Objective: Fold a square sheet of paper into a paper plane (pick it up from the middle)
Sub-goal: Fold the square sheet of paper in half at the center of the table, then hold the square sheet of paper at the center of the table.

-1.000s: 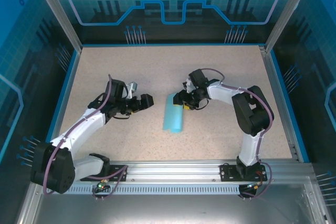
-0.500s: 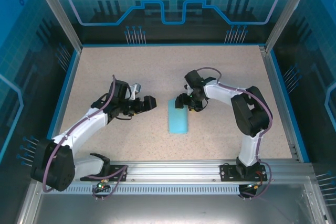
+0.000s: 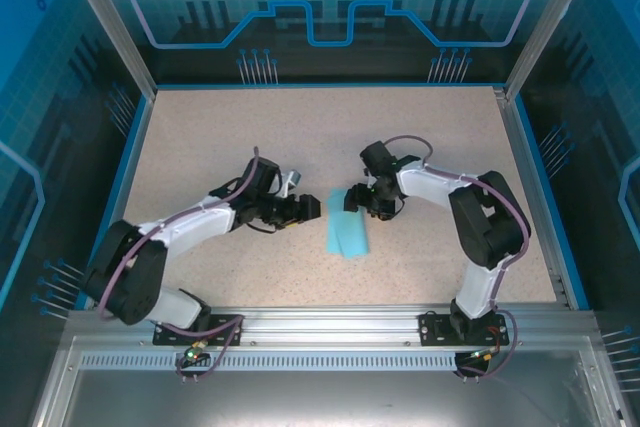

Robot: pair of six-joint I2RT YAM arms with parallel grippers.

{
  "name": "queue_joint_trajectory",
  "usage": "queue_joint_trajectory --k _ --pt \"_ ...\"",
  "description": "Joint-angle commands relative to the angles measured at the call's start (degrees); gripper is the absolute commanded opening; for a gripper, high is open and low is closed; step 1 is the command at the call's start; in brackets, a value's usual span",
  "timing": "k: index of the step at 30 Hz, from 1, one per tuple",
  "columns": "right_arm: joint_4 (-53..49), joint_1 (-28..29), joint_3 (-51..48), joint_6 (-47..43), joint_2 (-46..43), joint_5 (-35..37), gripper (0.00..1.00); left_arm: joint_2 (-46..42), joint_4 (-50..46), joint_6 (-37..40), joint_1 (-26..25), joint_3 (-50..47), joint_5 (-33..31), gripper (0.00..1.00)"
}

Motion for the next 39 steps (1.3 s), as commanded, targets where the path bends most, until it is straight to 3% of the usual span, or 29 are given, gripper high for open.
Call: queue_joint_trajectory --k 1,13,26,30,39 --pt "4.7 -2.38 -3.29 3.26 -2.5 -3.13 0.73 3.71 4.04 -3.65 -1.44 3.31 1.7 0.65" --pt "10.74 -2.56 -5.21 6.06 -2.41 -7.45 0.73 12.5 10.28 -11.46 -3.35 5.95 4.59 0.65" --pt "12.39 -2.53 -6.25 7.55 -2.02 -7.97 0.73 20.17 14.65 -14.92 -4.42 8.35 6.82 0.55" --pt "12.7 -2.56 -6.42 7.41 -2.0 -8.65 0.73 20.94 15.98 -15.47 -4.5 9.07 7.3 0.47" --pt "12.06 -3.12 -6.55 6.3 -5.07 -9.14 0.75 21.33 14.32 -13.75 -4.35 10.93 5.94 0.17"
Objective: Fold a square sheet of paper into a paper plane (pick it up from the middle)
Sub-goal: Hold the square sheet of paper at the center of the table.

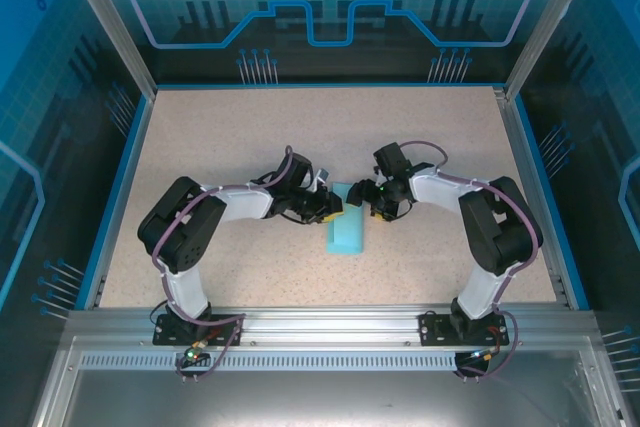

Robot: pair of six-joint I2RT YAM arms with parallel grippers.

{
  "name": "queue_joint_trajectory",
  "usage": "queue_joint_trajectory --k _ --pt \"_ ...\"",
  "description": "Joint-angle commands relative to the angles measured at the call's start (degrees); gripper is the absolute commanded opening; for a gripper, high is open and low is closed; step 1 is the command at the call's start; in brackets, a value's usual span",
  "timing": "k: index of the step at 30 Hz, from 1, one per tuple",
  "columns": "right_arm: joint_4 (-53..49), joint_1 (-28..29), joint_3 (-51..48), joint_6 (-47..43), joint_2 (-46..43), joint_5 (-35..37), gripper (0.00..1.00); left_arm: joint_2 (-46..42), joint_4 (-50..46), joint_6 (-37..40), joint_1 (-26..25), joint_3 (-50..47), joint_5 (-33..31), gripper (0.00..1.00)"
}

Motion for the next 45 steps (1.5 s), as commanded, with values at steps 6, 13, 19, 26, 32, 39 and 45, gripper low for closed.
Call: queue_joint_trajectory --k 6,13,19,26,32,39,45 --pt "2.95 -1.24 -3.25 -1.73 -6.17 -4.04 0.76 0.06 -7.09 5.09 -0.03 3.44 -1.56 0.11" --pt "2.89 -1.08 -5.97 -4.66 -6.78 -7.95 0.71 -0.42 -8.3 6.38 0.13 3.61 -1.83 0.11" --pt "1.15 -0.3 -5.74 -7.17 -5.15 -7.42 0.57 -0.29 -8.17 6.56 0.13 3.44 -1.9 0.12" --pt "-1.93 1.41 -2.65 -9.27 -1.28 -5.46 0.48 0.02 -8.68 6.64 0.1 3.95 -2.15 0.14" --pt "-1.36 2.17 -2.51 -8.05 -0.82 -4.36 0.44 0.19 -9.72 7.25 0.11 4.31 -2.73 0.19" --pt "2.18 1.25 -3.93 -6.39 -1.68 -7.42 0.49 0.02 -9.7 7.21 0.1 4.39 -2.14 0.19" --pt "3.17 -0.07 -4.41 -6.48 -2.49 -9.15 0.51 0.43 -12.0 9.93 0.39 6.38 -3.05 0.1"
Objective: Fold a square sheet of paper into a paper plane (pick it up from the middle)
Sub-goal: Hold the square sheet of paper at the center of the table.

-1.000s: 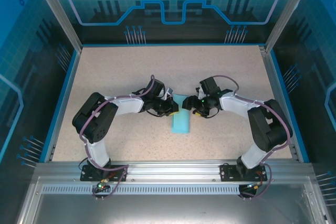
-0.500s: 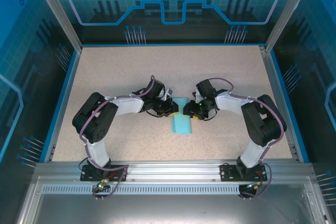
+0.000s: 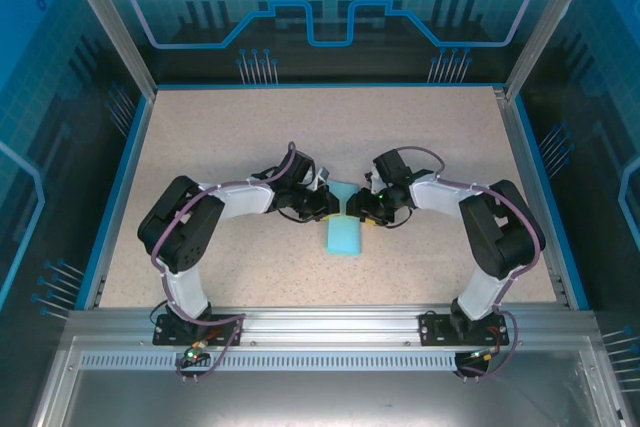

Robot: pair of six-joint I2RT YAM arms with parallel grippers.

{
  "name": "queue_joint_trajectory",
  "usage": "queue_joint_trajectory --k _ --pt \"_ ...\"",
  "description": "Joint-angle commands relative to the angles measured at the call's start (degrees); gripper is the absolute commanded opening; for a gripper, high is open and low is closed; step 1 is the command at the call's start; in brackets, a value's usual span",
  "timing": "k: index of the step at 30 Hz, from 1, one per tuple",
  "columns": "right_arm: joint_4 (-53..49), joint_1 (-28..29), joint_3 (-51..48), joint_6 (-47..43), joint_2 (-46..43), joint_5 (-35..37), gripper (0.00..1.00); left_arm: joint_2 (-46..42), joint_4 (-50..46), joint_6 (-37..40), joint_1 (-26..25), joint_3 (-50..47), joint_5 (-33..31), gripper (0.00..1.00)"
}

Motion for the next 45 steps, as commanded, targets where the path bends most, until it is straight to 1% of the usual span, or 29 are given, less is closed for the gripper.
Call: queue_joint_trajectory --k 1,6,9,12,14,16,17,18,19,22,25,29,36,38,42,45 --pt "1.04 -1.13 -0.91 0.62 -1.28 -2.27 0.52 0.78 -3.08 2.89 0.41 3.2 -0.55 0.1" --pt "1.48 -1.83 -1.14 0.38 -1.32 -2.88 0.55 2.02 -4.53 3.73 0.68 5.09 0.05 0.1" --pt "0.6 -1.81 -0.77 -0.21 -0.63 -2.37 0.52 2.37 -4.83 3.98 0.69 4.56 -0.49 0.11" --pt "0.65 -1.81 -0.76 -0.52 -0.16 -2.36 0.53 2.52 -5.13 4.1 0.68 4.21 -0.86 0.12" --pt "0.69 -1.81 -0.48 -0.93 0.36 -3.04 0.54 2.31 -6.27 4.37 0.7 4.29 -2.05 0.15" --pt "0.17 -1.81 -0.18 -1.22 0.62 -2.71 0.53 1.89 -7.32 4.36 0.68 4.37 -3.23 0.2" --pt "-0.02 -1.81 -0.04 -1.31 0.79 -2.39 0.53 1.71 -7.55 4.33 0.68 4.38 -3.5 0.21" --pt "-0.37 -1.81 0.22 -1.45 0.95 -2.17 0.52 1.38 -7.86 4.16 0.68 4.33 -3.79 0.26" --pt "-0.53 -1.81 0.38 -1.48 1.05 -2.08 0.51 0.96 -8.39 4.09 0.68 4.25 -4.47 0.28" --pt "0.1 -1.81 0.72 -1.4 1.57 -3.0 0.52 -0.2 -9.46 4.55 0.68 4.09 -5.48 0.29" --pt "1.26 -1.81 0.73 -1.35 2.24 -5.05 0.53 -0.51 -9.1 3.93 0.69 3.81 -4.87 0.26" --pt "1.54 -1.9 1.4 -2.11 3.18 -6.13 0.54 0.17 -9.34 3.26 0.68 3.76 -5.27 0.26" --pt "2.9 -1.92 2.45 -4.44 5.05 -10.63 0.54 1.03 -10.46 3.14 0.68 3.94 -6.63 0.27" --pt "2.28 -2.07 2.8 -4.93 5.5 -10.2 0.53 1.23 -10.46 3.09 0.72 4.09 -6.58 0.29" --pt "3.17 -2.49 2.46 -4.62 6.03 -10.54 0.47 0.64 -11.47 3.32 0.72 4.47 -7.68 0.34" --pt "5.58 -2.82 1.51 -3.04 5.3 -11.86 0.45 -1.45 -13.15 3.48 0.7 4.27 -10.15 0.45"
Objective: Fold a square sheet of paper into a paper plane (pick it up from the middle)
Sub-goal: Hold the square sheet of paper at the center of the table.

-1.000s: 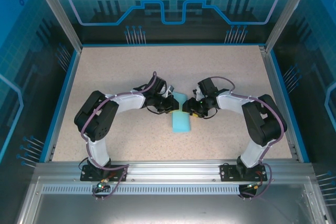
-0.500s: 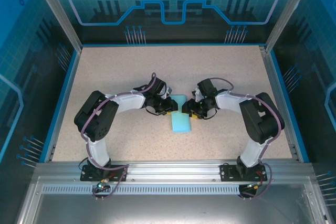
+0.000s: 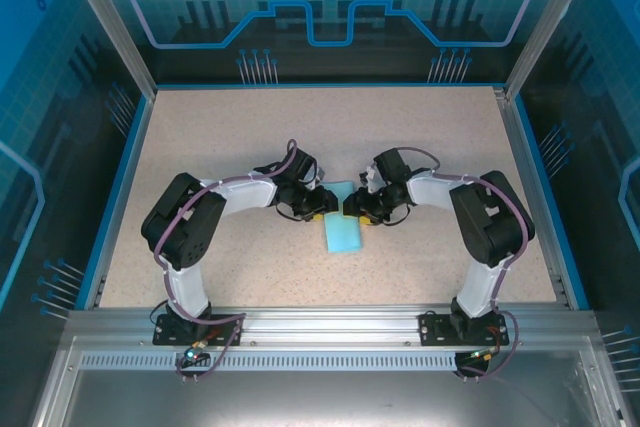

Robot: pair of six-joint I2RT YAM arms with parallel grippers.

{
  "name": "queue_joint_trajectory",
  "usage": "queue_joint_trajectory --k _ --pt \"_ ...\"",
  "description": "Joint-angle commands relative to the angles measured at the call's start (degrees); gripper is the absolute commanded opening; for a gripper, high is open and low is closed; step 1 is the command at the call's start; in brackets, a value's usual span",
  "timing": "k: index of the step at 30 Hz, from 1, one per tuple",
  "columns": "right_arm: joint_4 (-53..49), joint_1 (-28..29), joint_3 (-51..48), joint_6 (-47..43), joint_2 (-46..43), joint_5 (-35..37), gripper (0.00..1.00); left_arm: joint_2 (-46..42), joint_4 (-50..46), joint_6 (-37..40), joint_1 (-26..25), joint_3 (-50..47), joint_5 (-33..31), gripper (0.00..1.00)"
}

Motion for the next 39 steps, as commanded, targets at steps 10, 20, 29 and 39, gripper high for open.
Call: queue_joint_trajectory --k 10,20,29,39 --pt "12.46 -1.47 -2.77 10.28 -2.5 -5.17 0.38 -13.19 -10.58 -0.22 1.17 -0.9 -15.42 0.57" --pt "16.81 -1.14 -2.21 17.47 -6.11 -3.29 0.39 -19.87 -11.81 -0.05 3.89 -3.12 -16.65 0.61" --pt "22.86 1.08 -6.46 27.2 -5.07 11.95 0.4 -18.76 -8.86 -1.7 3.91 -3.36 -11.0 0.62" --pt "22.08 5.37 -11.5 30.72 -6.89 22.04 0.43 -11.57 -1.41 -2.75 3.9 -3.38 -0.04 0.61"
